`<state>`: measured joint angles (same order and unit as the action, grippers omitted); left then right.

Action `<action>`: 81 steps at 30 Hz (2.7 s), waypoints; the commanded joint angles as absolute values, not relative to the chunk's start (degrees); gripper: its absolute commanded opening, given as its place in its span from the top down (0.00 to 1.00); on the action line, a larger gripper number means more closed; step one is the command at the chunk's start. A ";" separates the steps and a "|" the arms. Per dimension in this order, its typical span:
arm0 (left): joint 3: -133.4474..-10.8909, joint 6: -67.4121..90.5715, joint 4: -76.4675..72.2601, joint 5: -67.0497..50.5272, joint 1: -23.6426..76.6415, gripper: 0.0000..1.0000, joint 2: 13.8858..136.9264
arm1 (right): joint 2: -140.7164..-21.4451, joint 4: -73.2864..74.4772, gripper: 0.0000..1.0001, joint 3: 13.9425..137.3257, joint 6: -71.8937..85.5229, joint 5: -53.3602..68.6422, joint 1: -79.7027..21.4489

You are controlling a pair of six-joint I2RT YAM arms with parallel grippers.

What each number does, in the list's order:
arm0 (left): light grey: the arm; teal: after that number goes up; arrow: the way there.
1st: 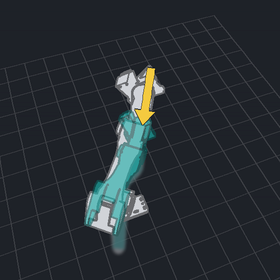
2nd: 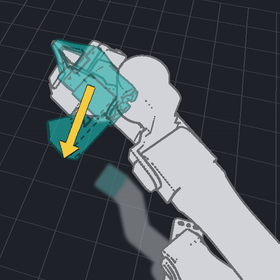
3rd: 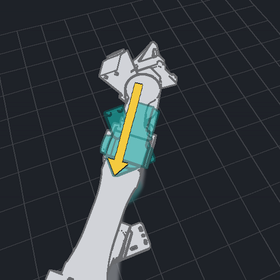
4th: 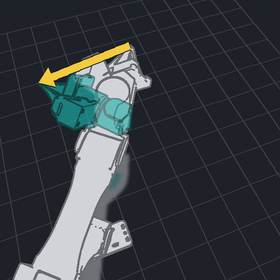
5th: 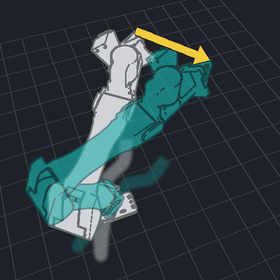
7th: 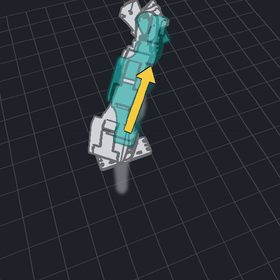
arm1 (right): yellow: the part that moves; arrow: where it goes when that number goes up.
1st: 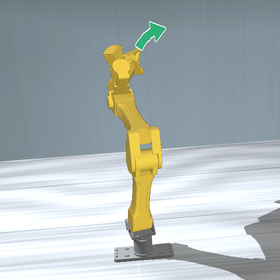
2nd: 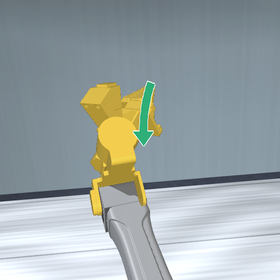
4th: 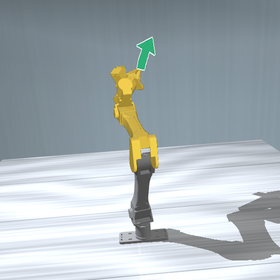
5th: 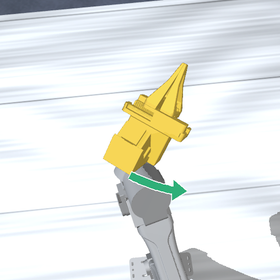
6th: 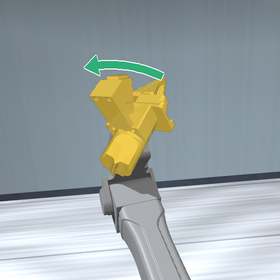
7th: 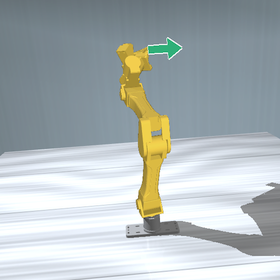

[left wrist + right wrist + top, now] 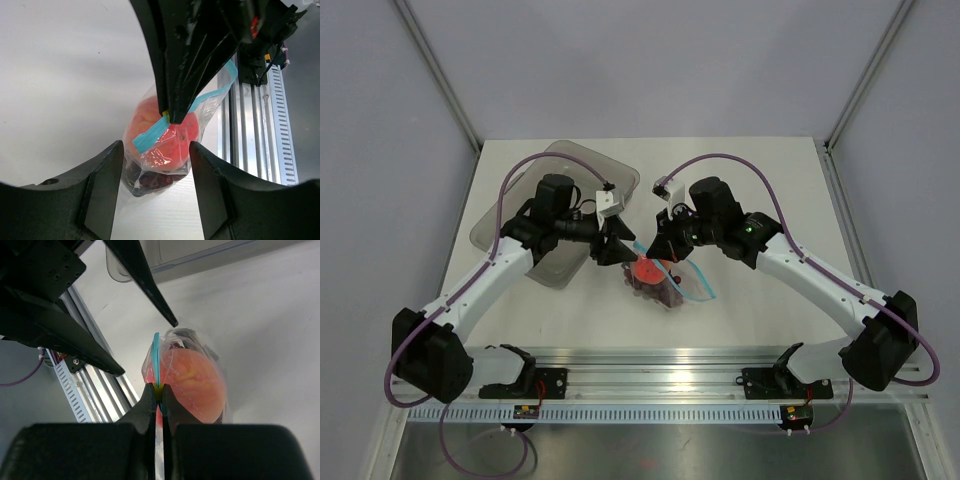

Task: Place the food in the zip-top bag and seal the zipper
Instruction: Zip the zipper food storage bag at the center of the board.

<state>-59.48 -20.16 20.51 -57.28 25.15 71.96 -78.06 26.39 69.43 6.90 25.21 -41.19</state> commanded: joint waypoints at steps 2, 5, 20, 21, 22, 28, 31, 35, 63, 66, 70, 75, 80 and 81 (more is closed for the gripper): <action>-63.54 -22.32 22.22 -56.25 26.01 0.41 75.23 | -76.64 23.38 1.00 71.02 7.38 27.77 -40.78; -63.20 -21.63 21.37 -56.77 26.28 0.42 75.41 | -76.82 23.38 1.00 71.19 7.38 27.95 -40.78; -62.93 -19.86 20.04 -61.08 27.16 0.54 77.17 | -76.90 23.55 1.00 71.19 7.38 27.33 -40.78; -63.02 -19.95 19.95 -61.43 27.16 0.55 77.17 | -76.90 23.64 1.00 71.19 7.38 27.33 -40.78; -62.93 -19.60 19.78 -61.78 27.25 0.57 77.25 | -76.99 23.64 1.00 71.19 7.38 26.99 -40.78; -62.23 -18.11 17.94 -63.02 27.51 0.59 78.66 | -79.01 25.92 1.00 72.42 6.42 25.85 -40.87; -61.88 -17.14 16.70 -63.89 27.68 0.65 80.06 | -80.42 27.94 1.00 73.65 5.45 25.14 -40.87; -61.79 -15.65 15.38 -64.34 27.95 0.71 82.09 | -82.09 30.31 1.00 75.49 4.40 24.52 -40.78; -60.65 -16.26 14.24 -54.14 25.84 1.00 87.01 | -76.99 32.34 1.00 69.70 4.66 17.67 -40.78; -60.82 -15.91 13.97 -53.09 25.49 1.00 87.45 | -75.85 32.96 1.00 69.52 4.57 16.62 -40.78; -61.00 -15.82 14.33 -51.24 24.87 1.00 87.89 | -74.80 34.36 1.00 69.52 4.40 15.73 -40.78; -60.82 -14.77 13.01 -49.48 24.43 1.00 88.24 | -73.83 36.21 1.00 68.73 4.13 14.59 -40.87; -60.65 -14.33 12.57 -48.78 24.17 1.00 88.51 | -73.04 37.00 1.00 67.24 4.39 13.36 -40.87; -60.64 -14.24 12.39 -48.69 24.17 1.00 88.59 | -72.95 37.18 1.00 66.89 4.57 12.23 -40.78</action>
<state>-60.73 -13.19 13.08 -58.54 27.64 87.31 -77.95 31.09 67.40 4.56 14.74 -41.10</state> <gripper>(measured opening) 0.012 0.030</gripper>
